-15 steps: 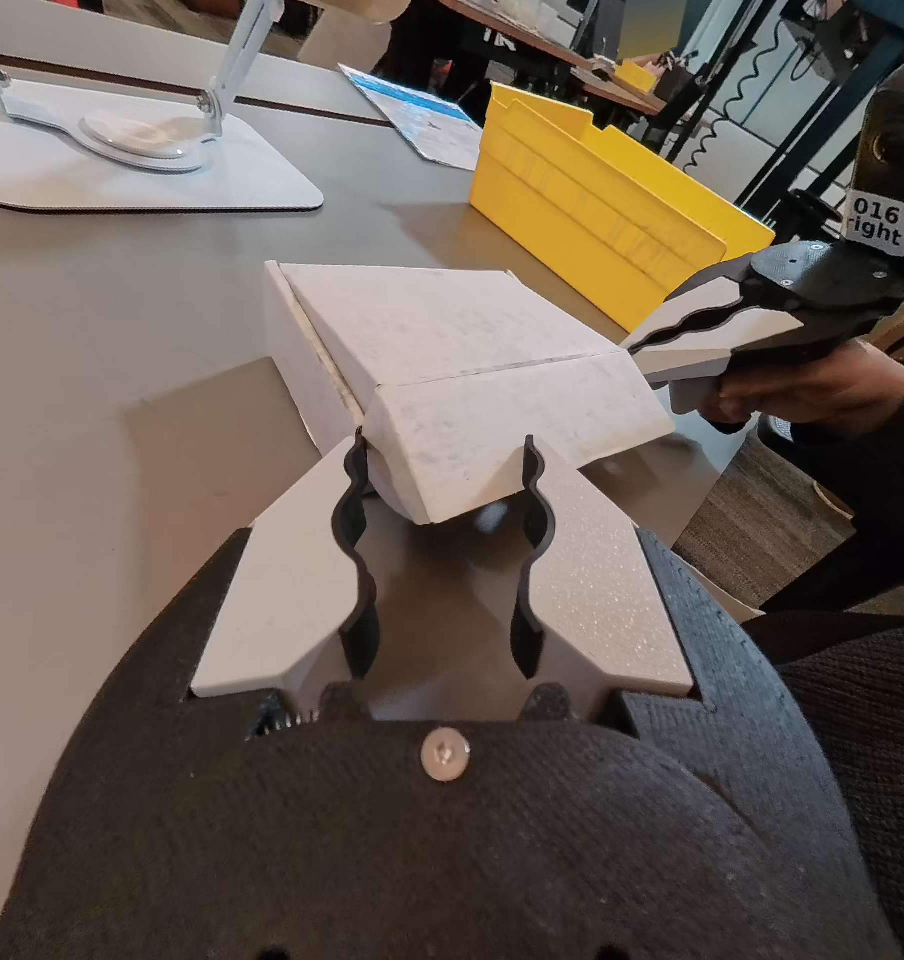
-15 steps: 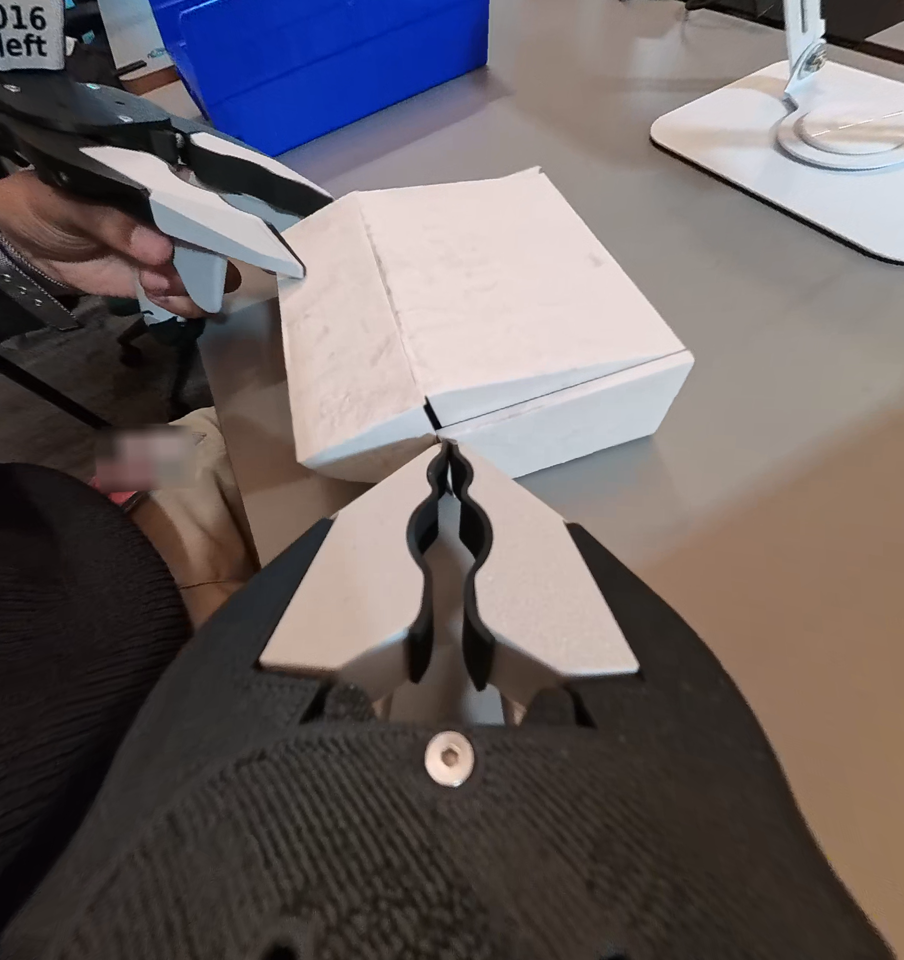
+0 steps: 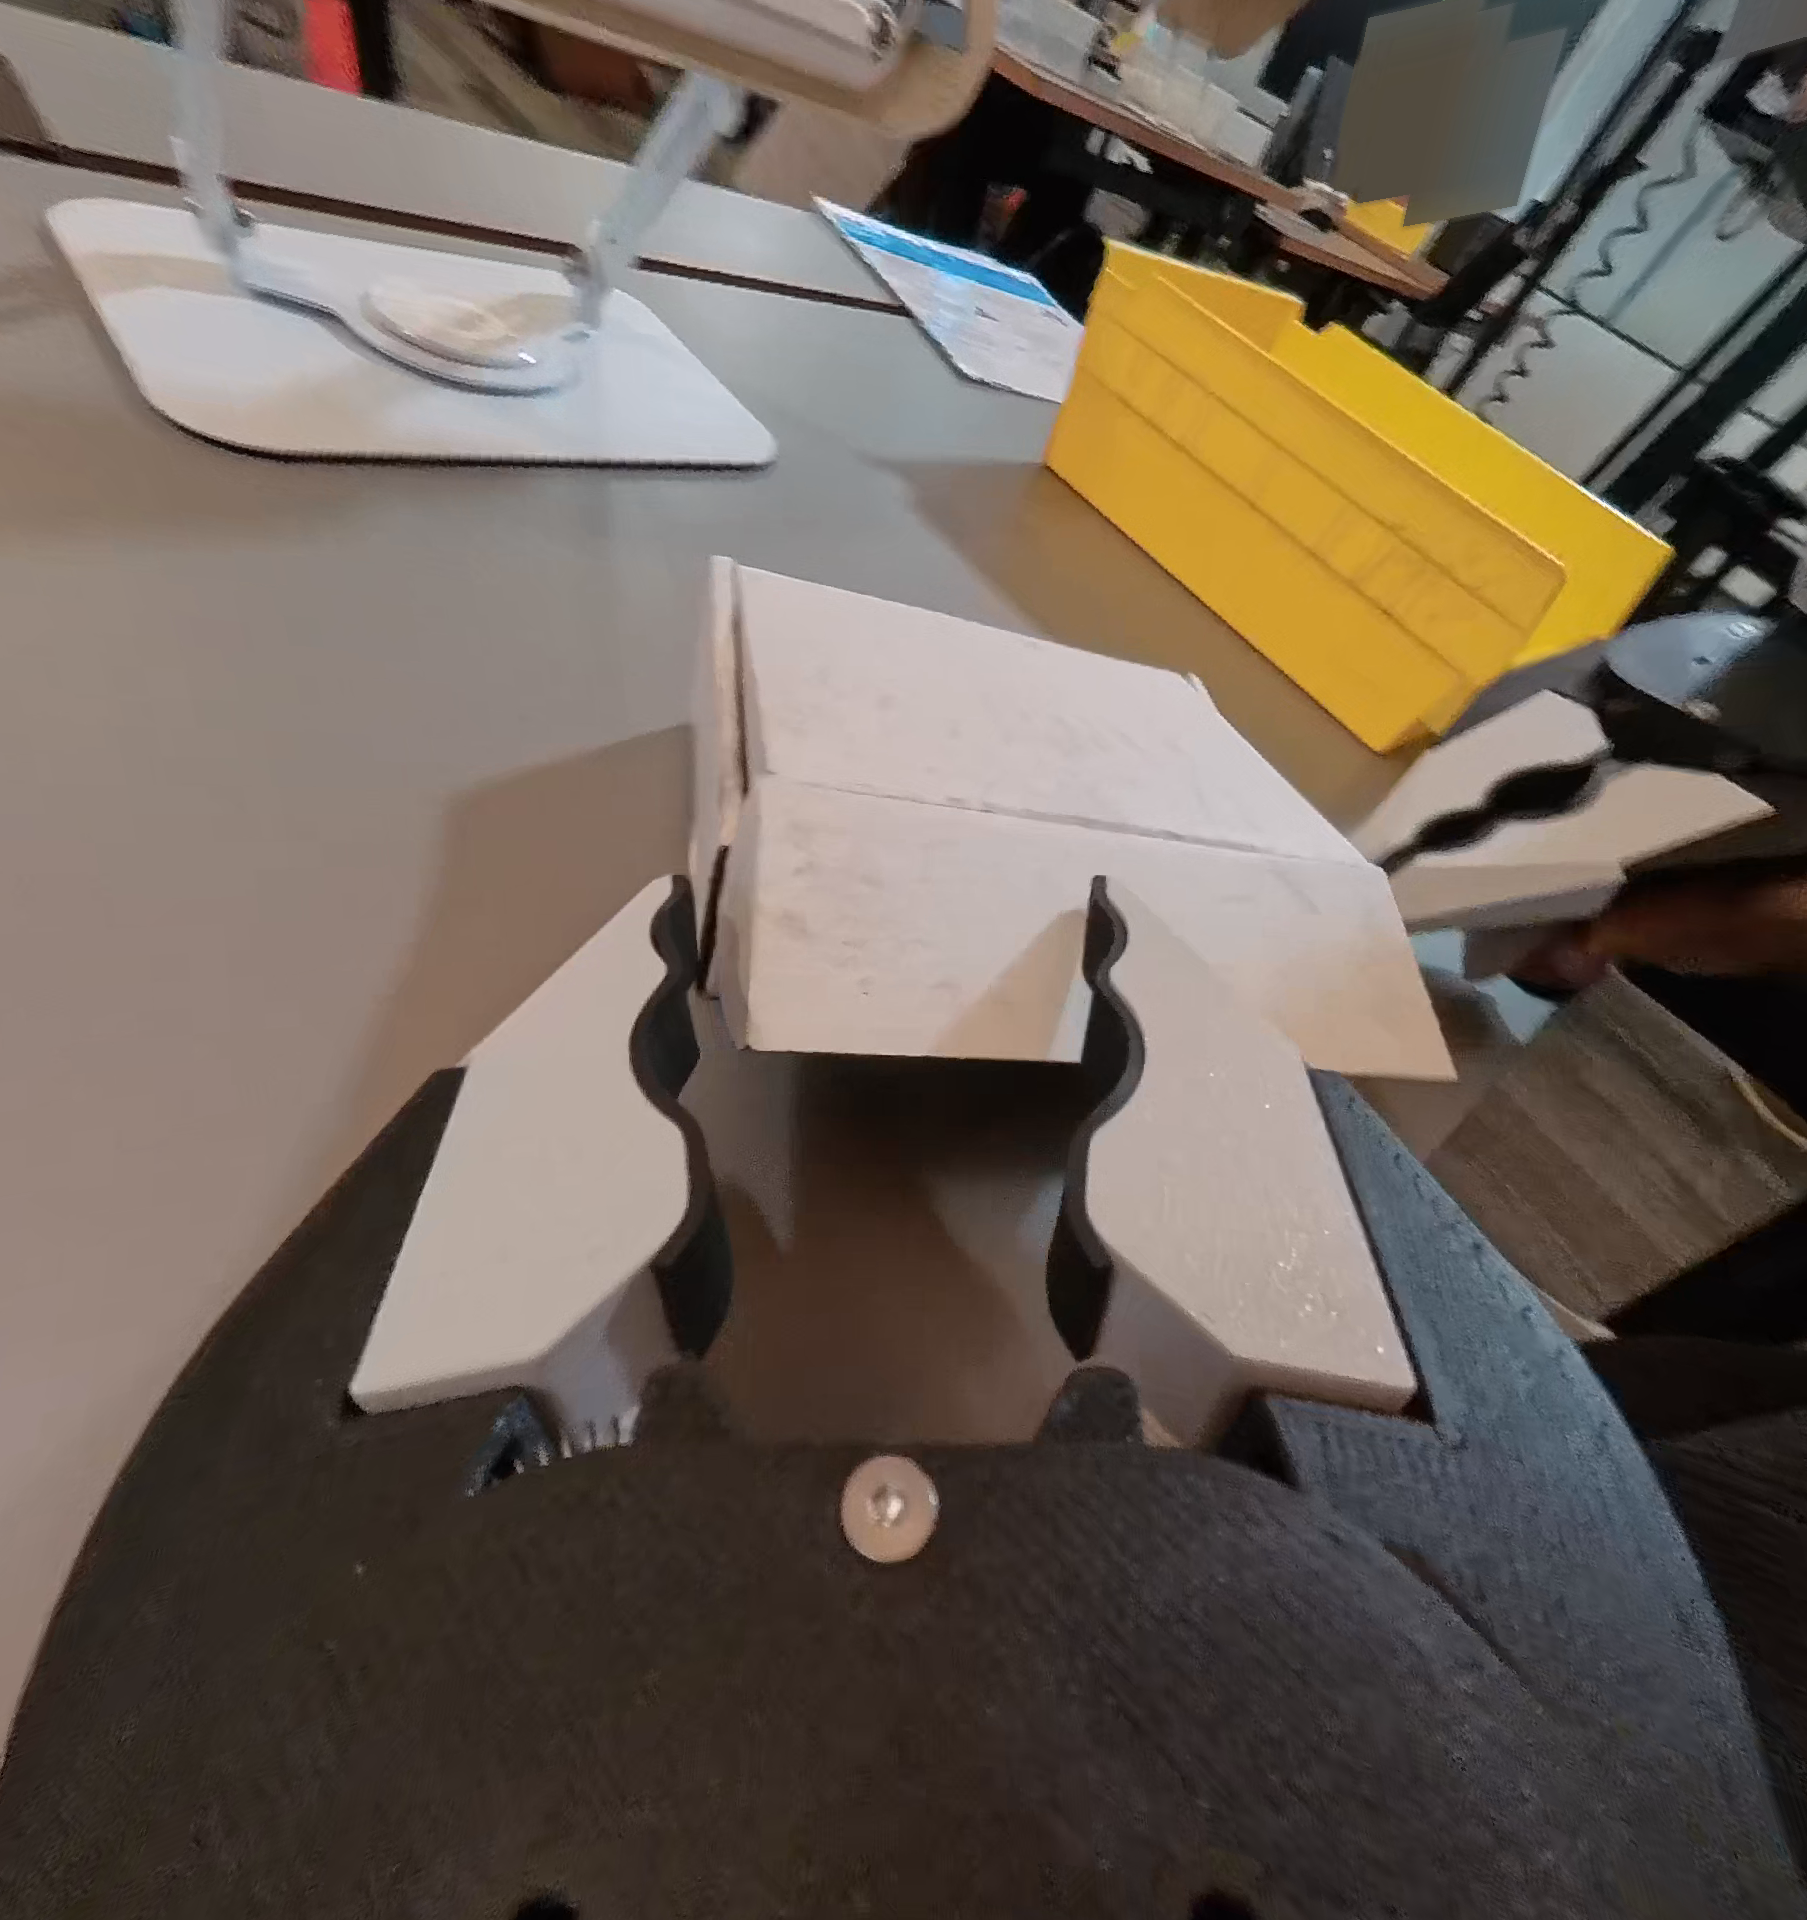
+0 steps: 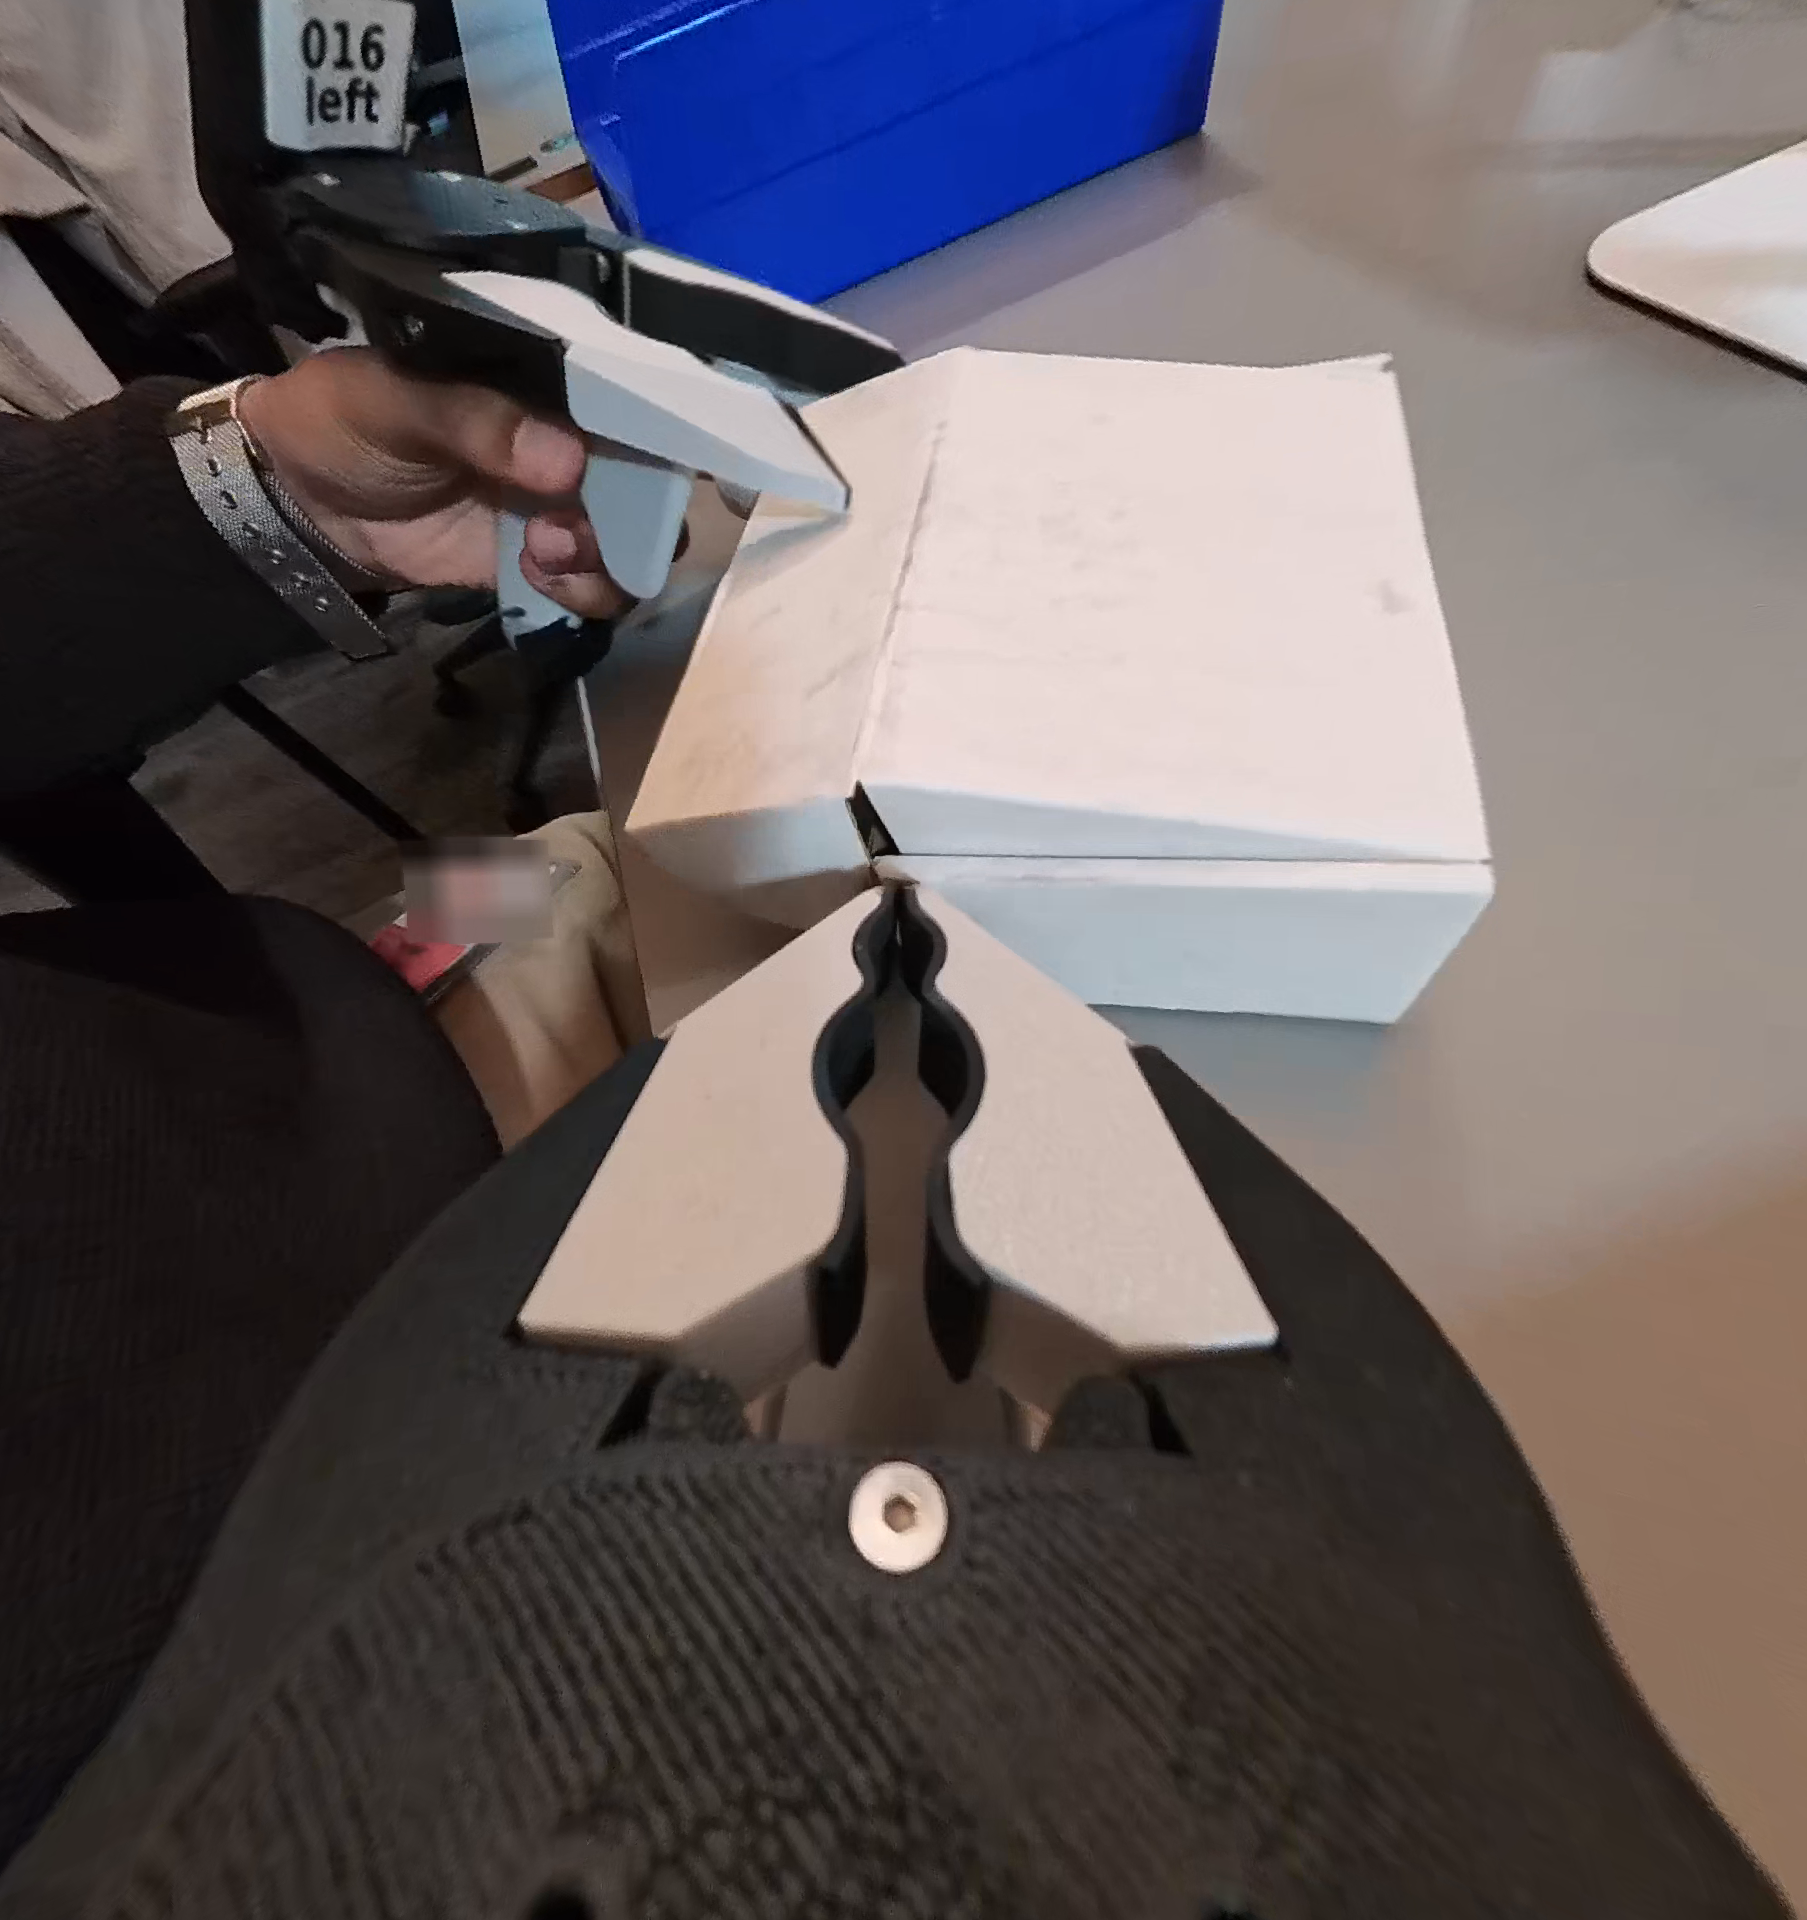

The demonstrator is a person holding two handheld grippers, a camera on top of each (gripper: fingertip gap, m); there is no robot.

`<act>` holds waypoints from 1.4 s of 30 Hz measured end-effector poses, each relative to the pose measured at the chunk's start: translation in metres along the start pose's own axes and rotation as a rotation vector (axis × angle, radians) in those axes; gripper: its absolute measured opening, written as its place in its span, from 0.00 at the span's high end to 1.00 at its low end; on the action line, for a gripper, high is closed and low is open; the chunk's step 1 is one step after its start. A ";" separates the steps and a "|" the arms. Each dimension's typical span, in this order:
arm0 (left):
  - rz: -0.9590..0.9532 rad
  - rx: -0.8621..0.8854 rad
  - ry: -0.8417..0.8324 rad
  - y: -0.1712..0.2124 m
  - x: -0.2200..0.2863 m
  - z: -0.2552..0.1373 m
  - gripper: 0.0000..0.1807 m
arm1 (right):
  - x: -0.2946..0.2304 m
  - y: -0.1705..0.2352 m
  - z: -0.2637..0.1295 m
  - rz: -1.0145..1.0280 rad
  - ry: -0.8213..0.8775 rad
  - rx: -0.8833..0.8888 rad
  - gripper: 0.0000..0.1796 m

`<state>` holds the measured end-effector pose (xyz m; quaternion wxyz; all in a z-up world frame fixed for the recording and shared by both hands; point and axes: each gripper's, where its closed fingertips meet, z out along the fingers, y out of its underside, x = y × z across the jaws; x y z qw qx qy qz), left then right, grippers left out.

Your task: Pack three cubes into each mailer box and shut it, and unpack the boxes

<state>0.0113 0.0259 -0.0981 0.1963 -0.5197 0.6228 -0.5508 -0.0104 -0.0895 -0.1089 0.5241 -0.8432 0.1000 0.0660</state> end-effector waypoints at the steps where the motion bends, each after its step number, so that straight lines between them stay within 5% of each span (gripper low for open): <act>1: -0.006 0.018 -0.041 -0.005 -0.007 -0.002 0.56 | -0.002 -0.001 0.003 -0.004 0.004 0.006 1.00; 6: -0.081 0.174 -0.016 -0.046 -0.002 -0.028 0.50 | -0.020 -0.009 0.019 -0.059 0.013 0.030 1.00; 10: 0.081 0.002 0.125 -0.031 0.042 -0.034 0.44 | -0.028 -0.014 0.025 -0.092 0.036 0.059 0.99; 15: 0.303 -0.050 -0.143 -0.007 0.045 -0.032 0.34 | -0.028 -0.025 0.024 -0.122 0.079 0.121 0.99; 25: 0.039 -0.158 -0.016 0.067 0.088 -0.033 0.59 | -0.022 -0.019 0.017 -0.179 0.074 0.087 0.98; 36: -0.106 -0.005 0.020 0.049 0.080 -0.016 0.85 | -0.024 -0.013 0.026 -0.425 0.190 0.046 0.92; 42: -0.120 -0.022 0.061 0.052 0.084 -0.013 0.88 | -0.023 -0.013 0.027 -0.470 0.225 0.039 0.91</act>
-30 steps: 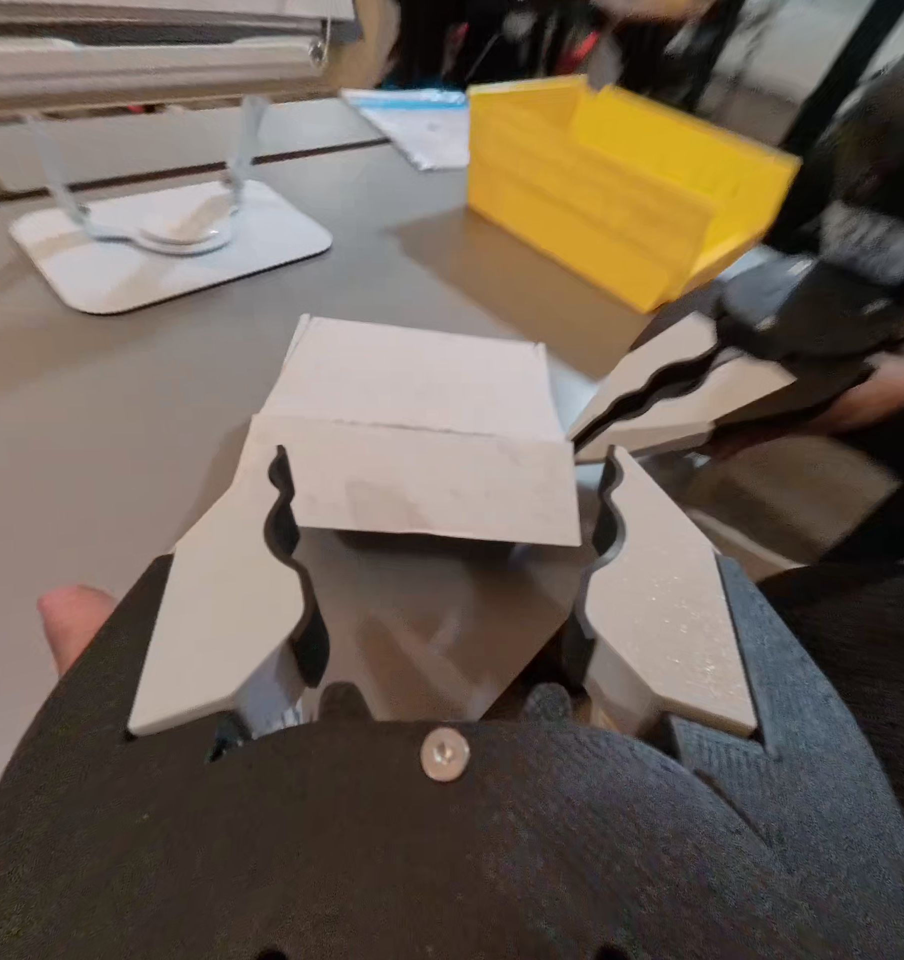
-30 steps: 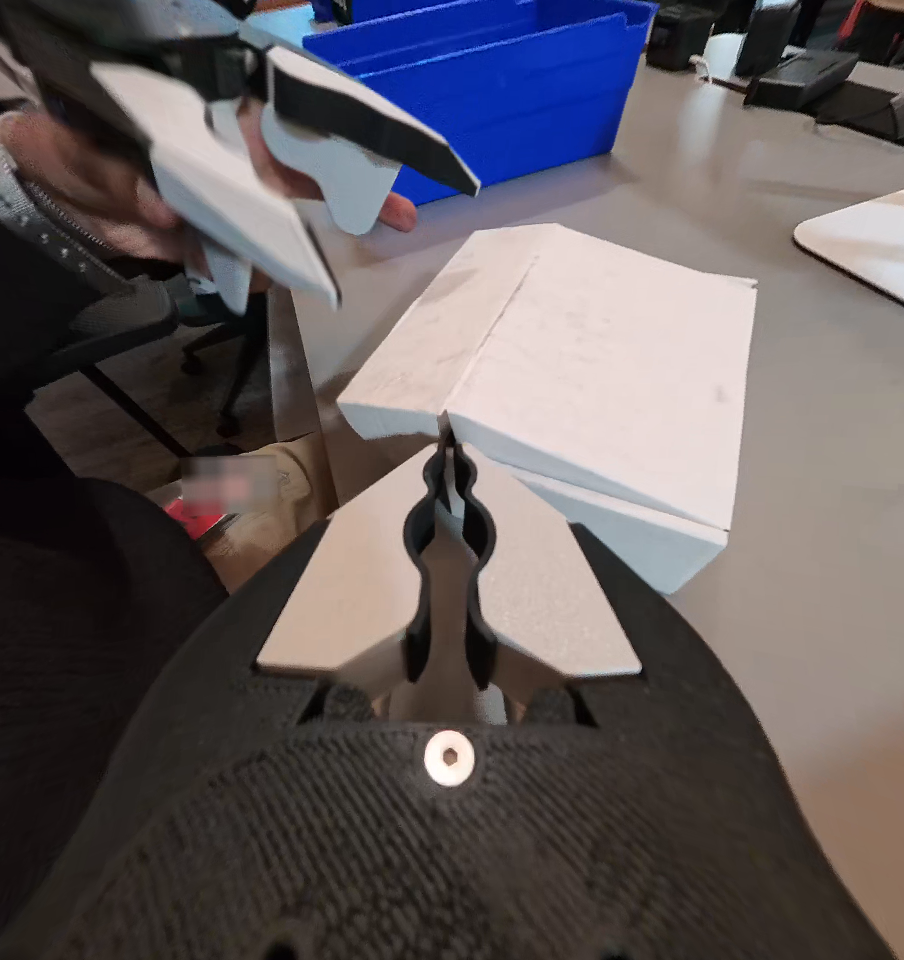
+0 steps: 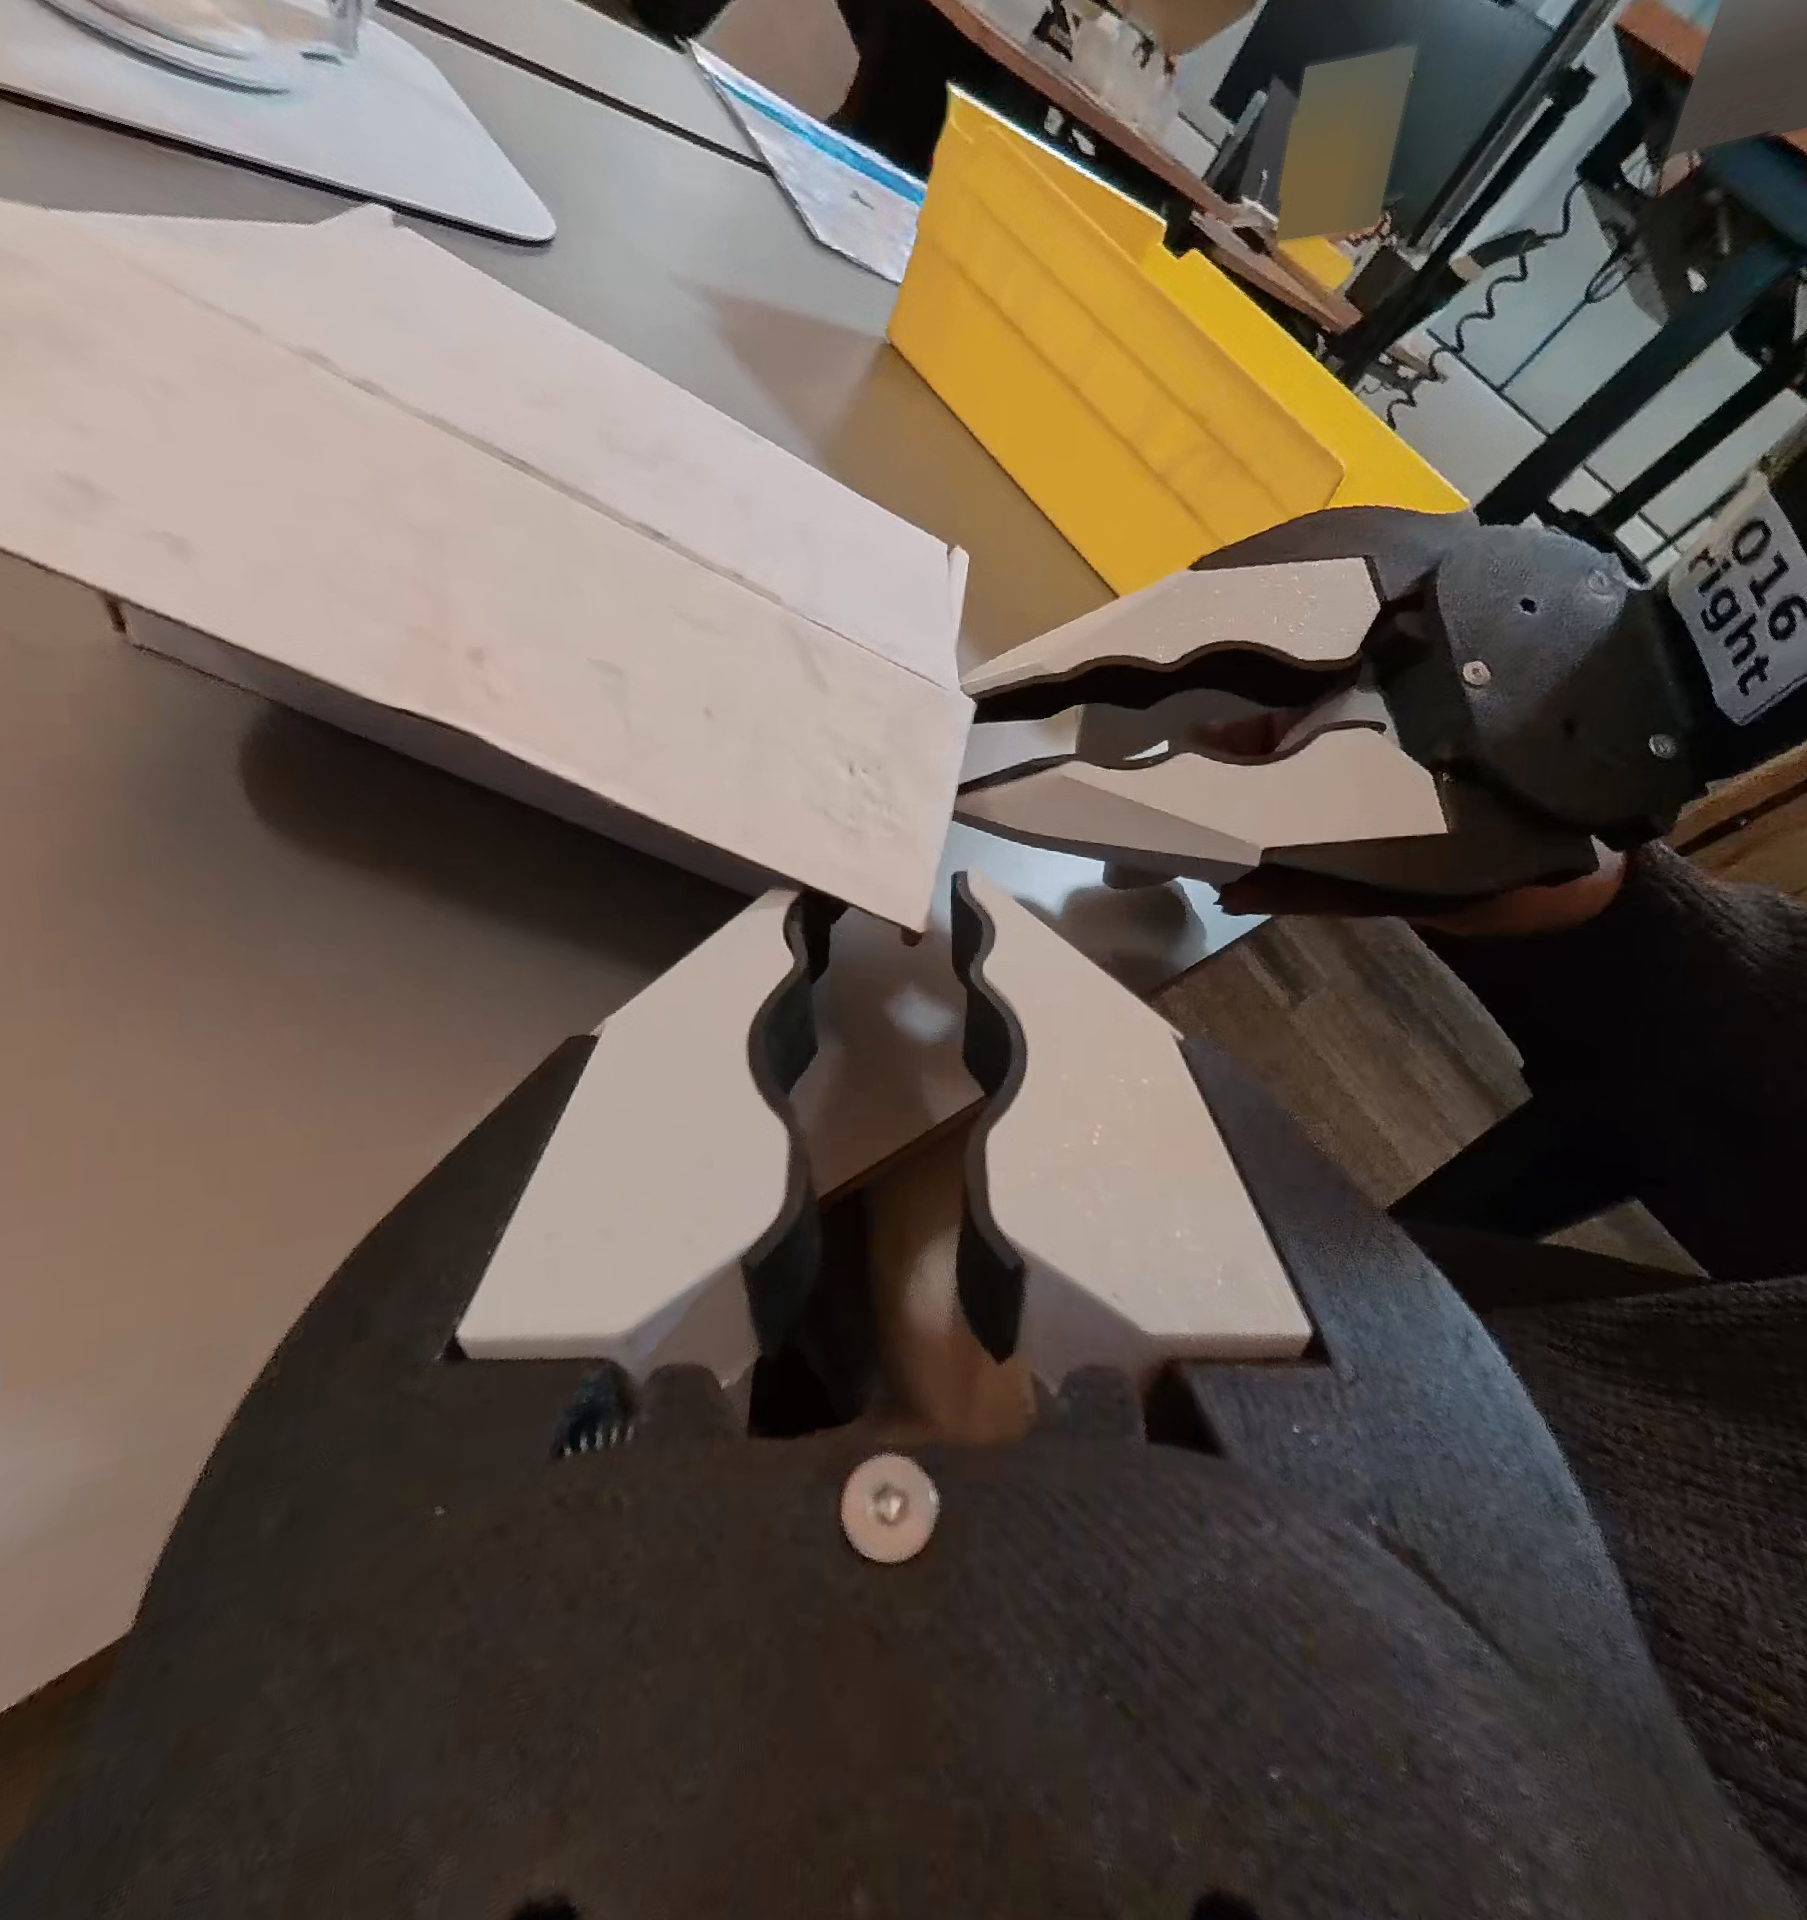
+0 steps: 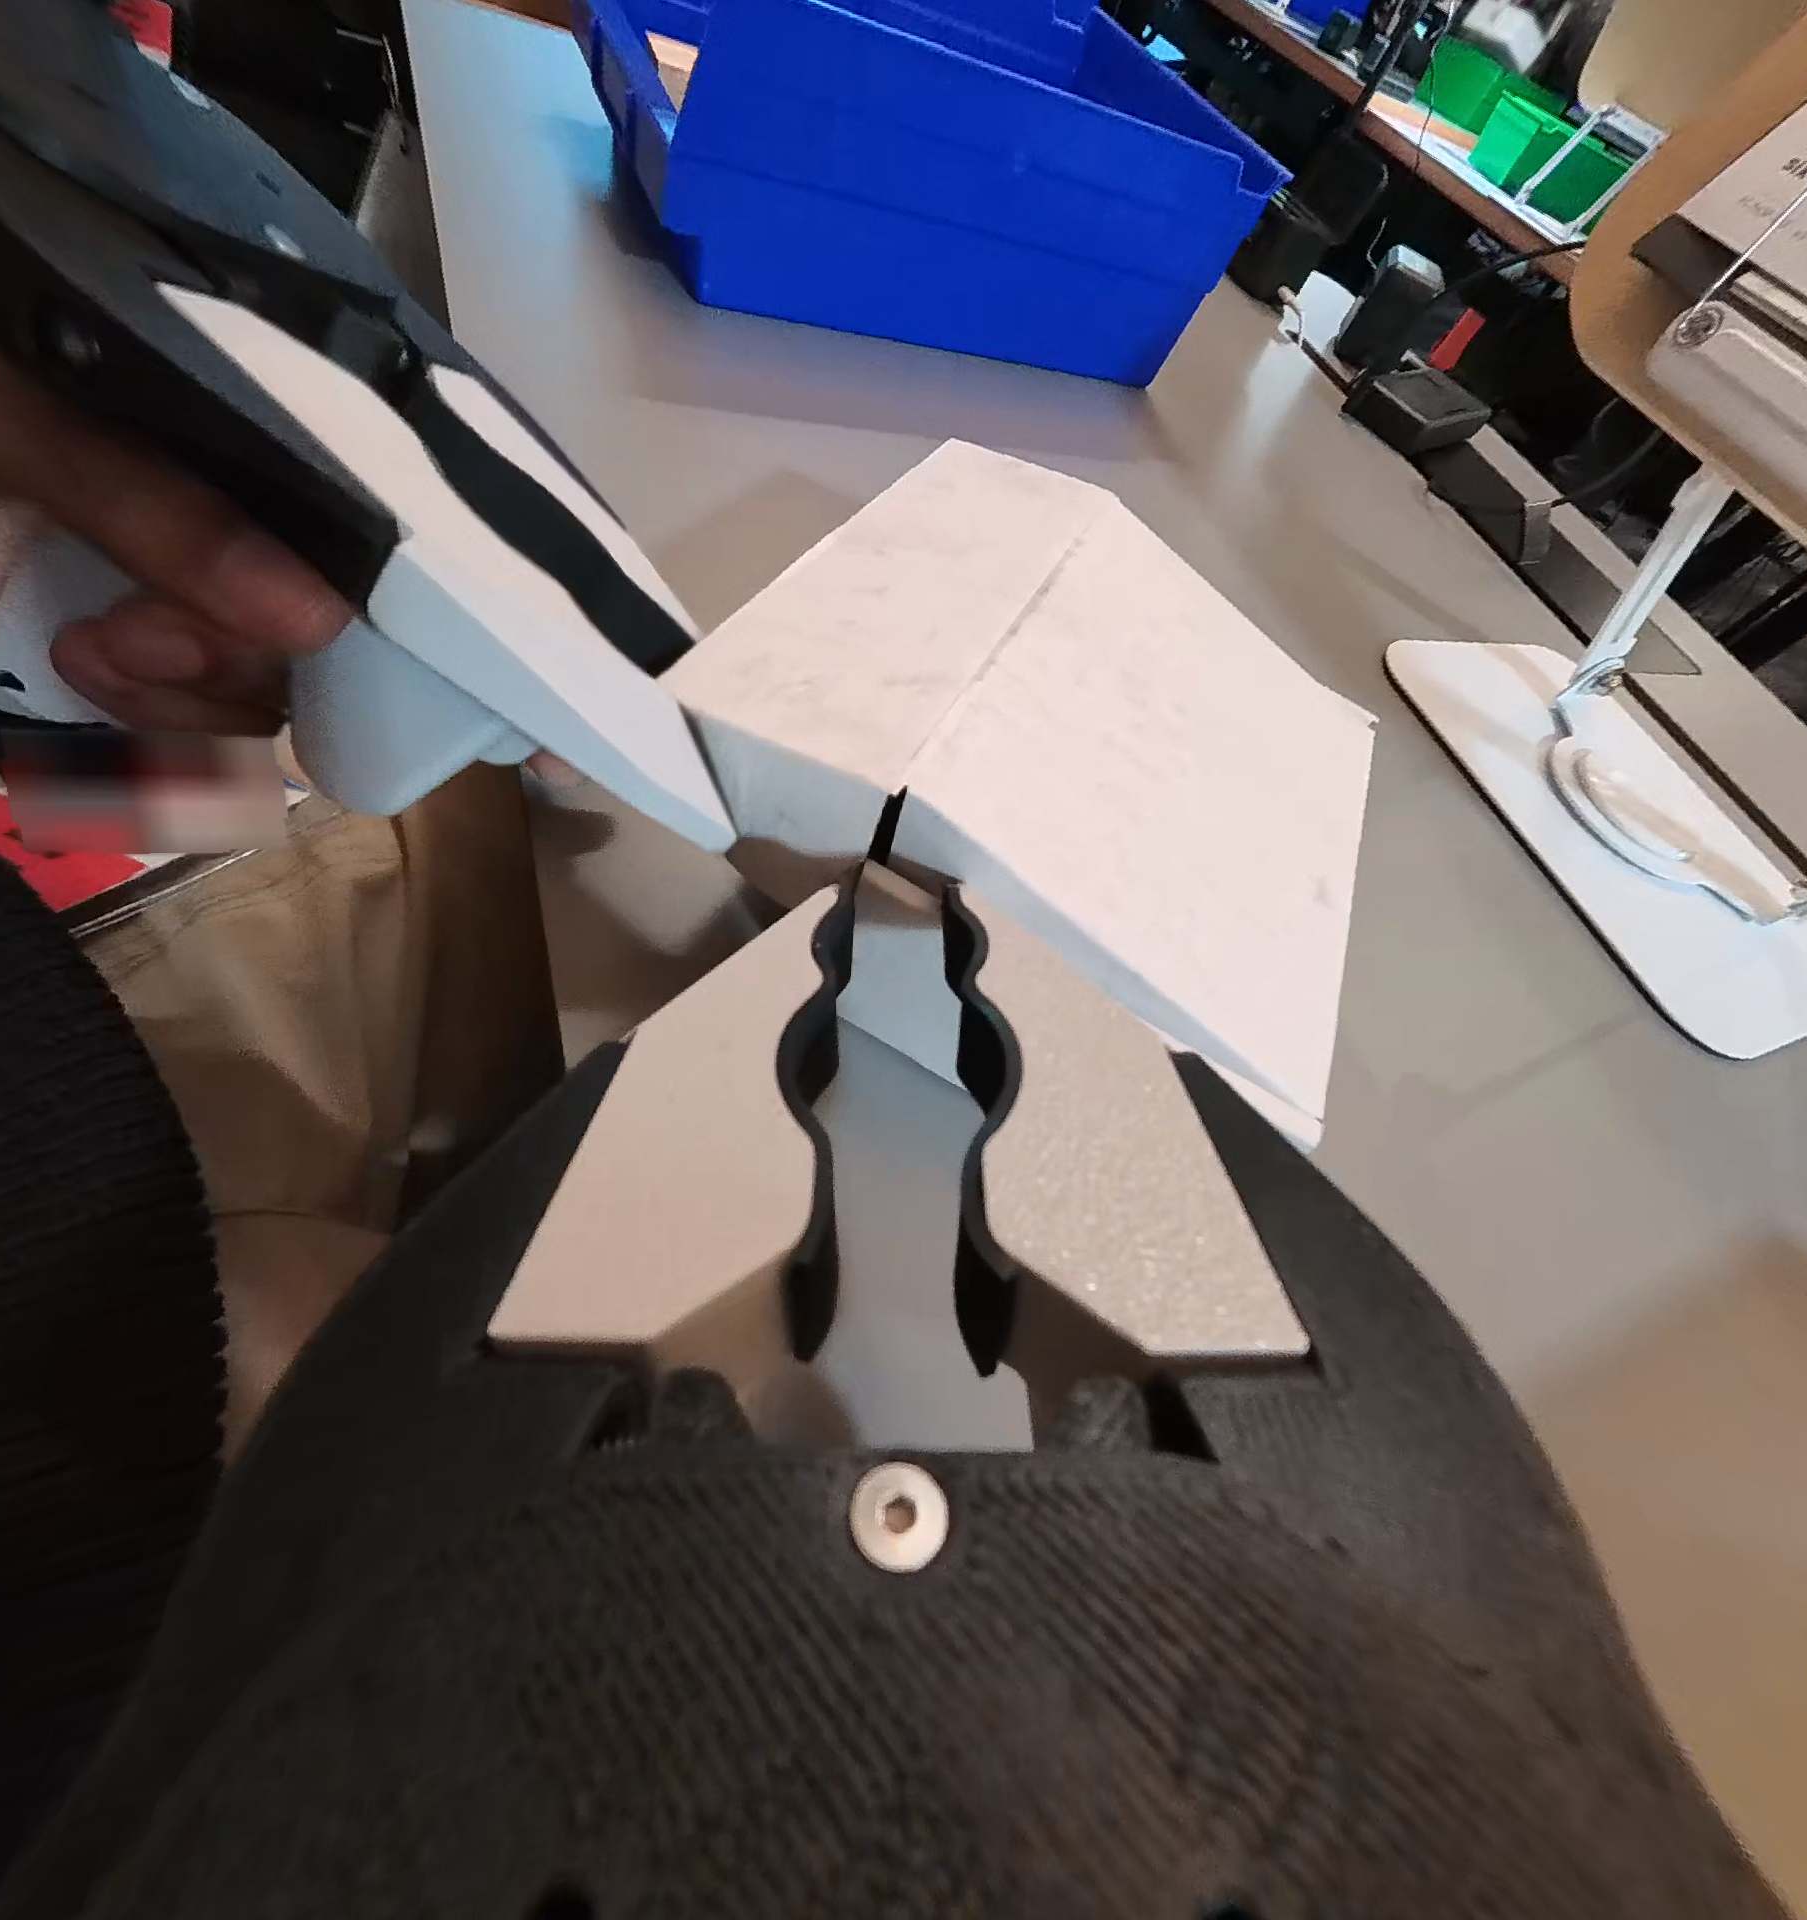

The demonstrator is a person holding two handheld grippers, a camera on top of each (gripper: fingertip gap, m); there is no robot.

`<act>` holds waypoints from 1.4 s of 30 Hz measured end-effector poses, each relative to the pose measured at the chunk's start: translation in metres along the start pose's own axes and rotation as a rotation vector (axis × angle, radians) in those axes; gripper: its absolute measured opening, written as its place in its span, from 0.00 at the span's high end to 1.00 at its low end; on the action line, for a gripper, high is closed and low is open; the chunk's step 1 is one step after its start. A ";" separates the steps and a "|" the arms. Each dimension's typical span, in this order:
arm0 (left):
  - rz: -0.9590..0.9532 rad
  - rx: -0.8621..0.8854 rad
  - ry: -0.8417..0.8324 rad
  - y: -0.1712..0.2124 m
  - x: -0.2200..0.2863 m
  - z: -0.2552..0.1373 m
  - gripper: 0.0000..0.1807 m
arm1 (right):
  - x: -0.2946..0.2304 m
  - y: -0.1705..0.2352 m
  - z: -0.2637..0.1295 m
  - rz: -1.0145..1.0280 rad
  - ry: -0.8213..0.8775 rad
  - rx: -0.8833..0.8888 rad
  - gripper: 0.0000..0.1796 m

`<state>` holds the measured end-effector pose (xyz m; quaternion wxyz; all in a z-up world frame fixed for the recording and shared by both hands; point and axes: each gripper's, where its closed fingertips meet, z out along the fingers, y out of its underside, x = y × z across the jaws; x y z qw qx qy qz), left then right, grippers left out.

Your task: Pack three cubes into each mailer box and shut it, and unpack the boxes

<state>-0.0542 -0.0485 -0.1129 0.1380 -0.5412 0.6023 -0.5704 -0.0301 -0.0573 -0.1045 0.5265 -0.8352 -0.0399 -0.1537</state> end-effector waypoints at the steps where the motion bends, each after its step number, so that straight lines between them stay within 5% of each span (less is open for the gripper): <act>1: 0.014 -0.004 0.002 0.001 0.002 0.001 0.87 | 0.000 0.000 0.000 0.007 -0.003 0.001 0.91; 7: 0.117 0.004 -0.037 0.000 0.003 0.002 0.99 | -0.001 -0.001 0.000 0.015 -0.014 0.005 0.90; 20: 0.257 -0.032 -0.110 -0.001 -0.007 -0.005 1.00 | 0.002 0.001 -0.001 0.033 -0.003 0.000 0.92; 25: 0.087 -0.024 -0.017 0.002 -0.002 -0.001 0.99 | 0.003 0.000 -0.001 0.049 -0.007 0.004 0.92; 42: -0.013 -0.002 -0.084 0.008 -0.012 0.009 0.98 | 0.003 0.002 0.000 0.056 -0.005 0.000 0.89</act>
